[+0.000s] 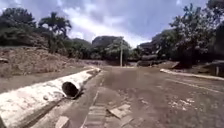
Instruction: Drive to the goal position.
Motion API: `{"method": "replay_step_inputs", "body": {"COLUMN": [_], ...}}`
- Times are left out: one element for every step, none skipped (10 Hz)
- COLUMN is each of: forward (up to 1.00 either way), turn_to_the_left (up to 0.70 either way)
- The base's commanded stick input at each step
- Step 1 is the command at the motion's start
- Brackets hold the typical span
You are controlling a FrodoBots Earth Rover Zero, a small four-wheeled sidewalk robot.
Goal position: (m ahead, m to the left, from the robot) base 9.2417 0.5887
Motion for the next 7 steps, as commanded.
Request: {"method": "replay_step_inputs", "body": {"forward": [1.0,1.0,1.0,1.0,1.0,1.0,1.0], "turn_to_the_left": [0.0,0.0,0.0,0.0,0.0,0.0,0.0]}}
